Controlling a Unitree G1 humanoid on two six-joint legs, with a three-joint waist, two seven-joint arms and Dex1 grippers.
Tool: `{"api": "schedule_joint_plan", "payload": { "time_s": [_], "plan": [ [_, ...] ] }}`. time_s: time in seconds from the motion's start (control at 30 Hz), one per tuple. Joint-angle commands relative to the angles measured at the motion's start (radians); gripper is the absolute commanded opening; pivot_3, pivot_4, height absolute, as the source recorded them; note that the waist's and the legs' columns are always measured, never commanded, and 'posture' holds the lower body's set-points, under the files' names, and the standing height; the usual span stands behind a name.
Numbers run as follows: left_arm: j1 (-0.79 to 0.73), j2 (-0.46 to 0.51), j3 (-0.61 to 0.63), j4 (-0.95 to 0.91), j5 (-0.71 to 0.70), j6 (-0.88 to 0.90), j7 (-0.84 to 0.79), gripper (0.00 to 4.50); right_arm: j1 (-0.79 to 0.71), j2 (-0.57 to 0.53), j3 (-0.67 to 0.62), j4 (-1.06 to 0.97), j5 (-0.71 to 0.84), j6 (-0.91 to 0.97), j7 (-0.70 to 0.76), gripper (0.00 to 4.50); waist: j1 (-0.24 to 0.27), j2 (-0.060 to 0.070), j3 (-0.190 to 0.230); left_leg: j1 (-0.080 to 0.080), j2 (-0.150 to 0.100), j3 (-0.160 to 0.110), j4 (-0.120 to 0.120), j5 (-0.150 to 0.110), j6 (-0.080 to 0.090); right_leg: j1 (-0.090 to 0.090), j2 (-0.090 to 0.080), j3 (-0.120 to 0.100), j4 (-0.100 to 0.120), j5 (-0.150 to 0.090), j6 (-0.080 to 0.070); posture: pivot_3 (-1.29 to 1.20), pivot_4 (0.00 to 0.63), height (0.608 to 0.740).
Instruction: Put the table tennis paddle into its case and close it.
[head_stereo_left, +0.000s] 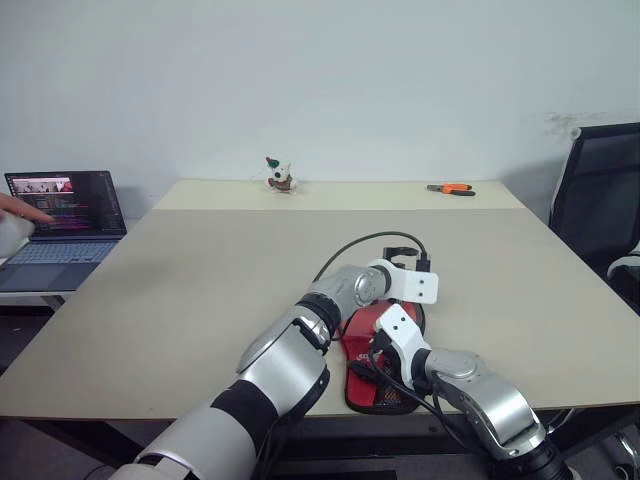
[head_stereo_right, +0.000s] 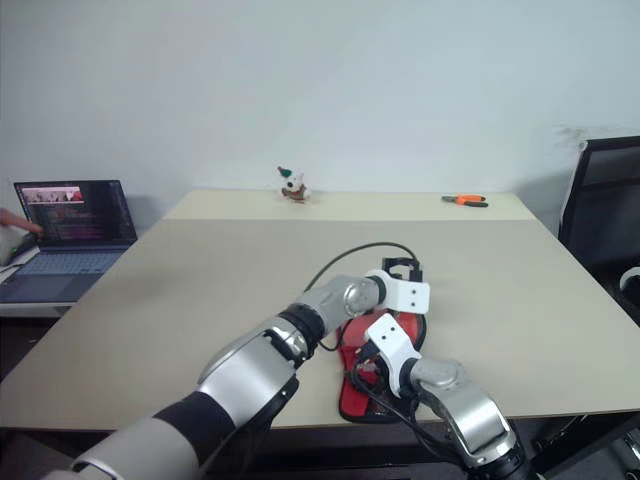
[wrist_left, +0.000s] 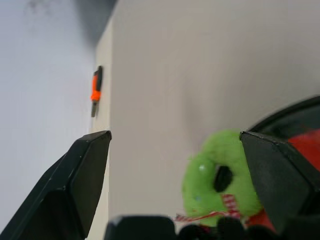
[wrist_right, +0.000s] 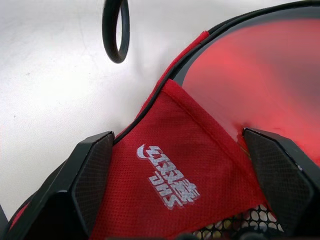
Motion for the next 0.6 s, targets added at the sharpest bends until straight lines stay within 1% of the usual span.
{"api": "schedule_joint_plan", "payload": {
  "time_s": [0.03,0.13,0.23,0.33,0.47,0.5,0.53,0.57,0.6],
  "plan": [
    [-0.046,0.033,0.099,-0.055,-0.109,-0.019,-0.057,4.48,0.021,-0.008,0.032,0.162,0.007,0.037,0.022,4.50,-0.002,0.000,0.000,0.001,0.000,0.000,0.000,0.000,0.000,0.001,0.000,0.000,0.000,0.000,0.000,0.00,0.150,0.740],
    [-0.044,0.108,0.141,-0.078,-0.152,-0.046,-0.107,4.48,-0.008,-0.002,0.016,0.187,0.009,0.025,0.032,4.50,-0.004,0.000,0.000,0.001,0.000,0.000,0.000,0.000,0.000,0.001,0.000,0.000,0.000,0.000,0.000,0.00,0.150,0.740],
    [-0.028,0.212,0.181,-0.104,-0.192,-0.061,-0.141,4.48,-0.037,0.003,-0.001,0.194,0.018,0.019,0.040,4.50,-0.009,0.000,0.000,0.001,0.000,0.001,-0.001,0.000,0.000,0.000,0.000,0.001,0.000,0.000,0.000,0.00,0.150,0.740],
    [0.025,0.312,0.275,-0.134,-0.304,-0.031,-0.238,4.48,-0.069,0.025,-0.051,0.156,0.058,0.055,0.037,4.50,-0.011,0.000,0.000,0.000,0.000,0.000,-0.003,0.000,0.000,-0.001,0.000,0.001,0.000,0.000,0.000,0.00,0.150,0.740],
    [0.138,0.404,0.381,-0.209,-0.442,0.027,-0.400,4.48,-0.111,0.055,-0.099,0.045,0.114,0.123,0.029,4.50,-0.008,0.001,0.001,0.000,0.000,-0.001,-0.007,0.000,0.000,-0.004,-0.001,0.001,0.000,0.000,0.000,0.00,0.150,0.740],
    [0.154,0.408,0.397,-0.226,-0.466,0.049,-0.423,4.48,-0.120,0.054,-0.110,0.036,0.125,0.132,0.032,4.50,-0.007,0.001,0.001,-0.003,-0.001,-0.002,-0.008,0.000,0.000,-0.006,-0.001,0.001,0.000,0.000,0.000,0.00,0.150,0.740],
    [0.204,0.422,0.431,-0.287,-0.526,0.091,-0.491,4.48,-0.137,0.074,-0.149,0.003,0.158,0.166,0.028,4.50,-0.003,0.001,0.001,-0.006,-0.001,-0.003,-0.008,0.000,0.000,-0.009,-0.001,0.000,0.000,0.000,-0.001,0.00,0.150,0.740],
    [0.253,0.432,0.464,-0.353,-0.588,0.142,-0.550,4.48,-0.156,0.091,-0.187,-0.032,0.194,0.203,0.025,4.50,-0.001,0.001,0.001,-0.014,-0.001,-0.004,-0.007,0.000,0.000,-0.016,-0.001,-0.001,0.001,0.003,-0.006,0.00,0.150,0.740],
    [0.293,0.437,0.486,-0.412,-0.630,0.188,-0.586,4.48,-0.172,0.100,-0.219,-0.057,0.222,0.232,0.024,4.50,0.000,0.002,0.002,-0.018,-0.001,-0.004,-0.006,0.000,-0.001,-0.020,-0.001,0.000,0.002,0.003,-0.006,0.00,0.150,0.740]
  ]
}}
